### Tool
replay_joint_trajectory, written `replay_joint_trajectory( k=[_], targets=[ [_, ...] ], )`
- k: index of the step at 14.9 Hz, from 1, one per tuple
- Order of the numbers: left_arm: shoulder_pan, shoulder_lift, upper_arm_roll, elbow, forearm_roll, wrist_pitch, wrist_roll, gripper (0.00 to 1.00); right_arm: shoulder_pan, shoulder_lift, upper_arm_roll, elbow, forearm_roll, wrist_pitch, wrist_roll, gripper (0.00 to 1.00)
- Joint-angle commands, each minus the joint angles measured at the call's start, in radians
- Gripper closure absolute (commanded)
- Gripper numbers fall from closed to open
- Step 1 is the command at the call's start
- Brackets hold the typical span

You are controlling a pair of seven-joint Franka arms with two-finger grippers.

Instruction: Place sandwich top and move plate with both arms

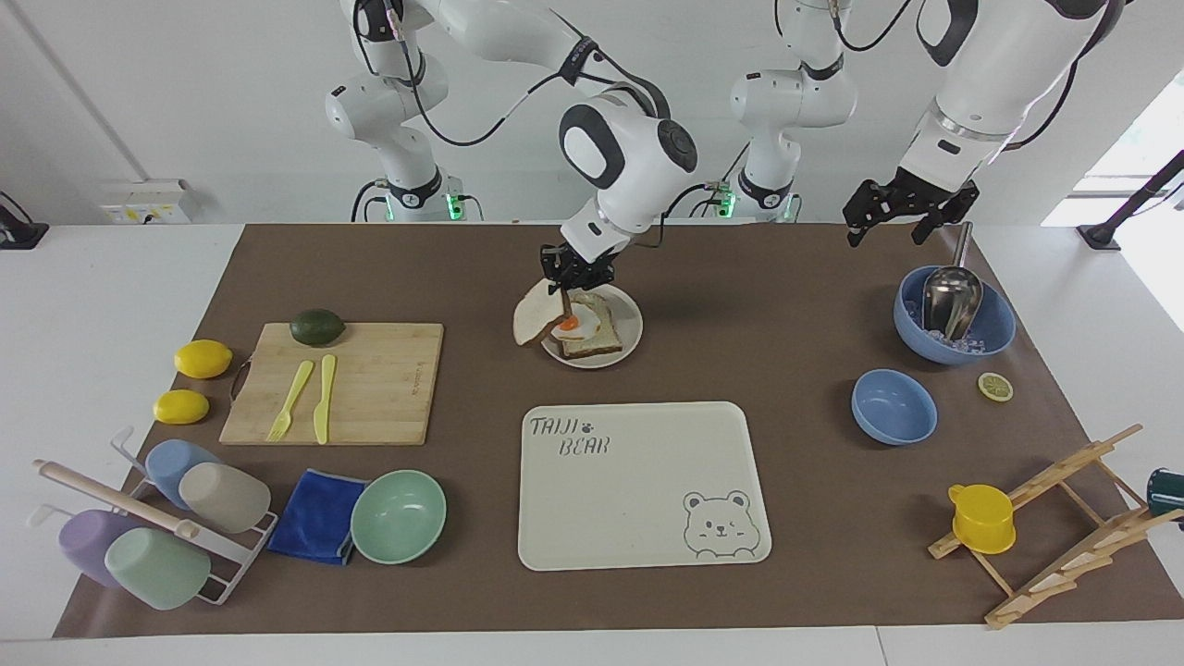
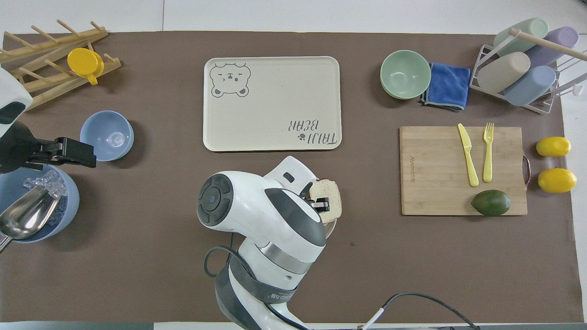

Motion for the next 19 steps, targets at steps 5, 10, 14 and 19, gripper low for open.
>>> replay_joint_trajectory(
  k=[5, 10, 14, 19],
  targets=[
    [0.007, -0.026, -0.003, -0.028, 0.004, 0.017, -0.009, 0.0, -0.008, -0.017, 0.022, -0.063, 0.047, 0.064, 0.019, 1.0],
    [0.007, -0.026, -0.003, -0.028, 0.004, 0.017, -0.009, 0.0, -0.019, -0.018, 0.022, -0.087, 0.102, 0.124, 0.021, 0.93],
    [0.007, -0.026, -0.003, -0.028, 0.004, 0.017, -0.007, 0.0, -0.022, -0.017, 0.022, -0.088, 0.166, 0.185, 0.018, 0.21],
    [0.007, -0.026, -0.003, -0.028, 0.004, 0.017, -0.009, 0.0, -0.085, -0.052, 0.022, -0.035, 0.263, 0.224, 0.004, 0.0]
  ],
)
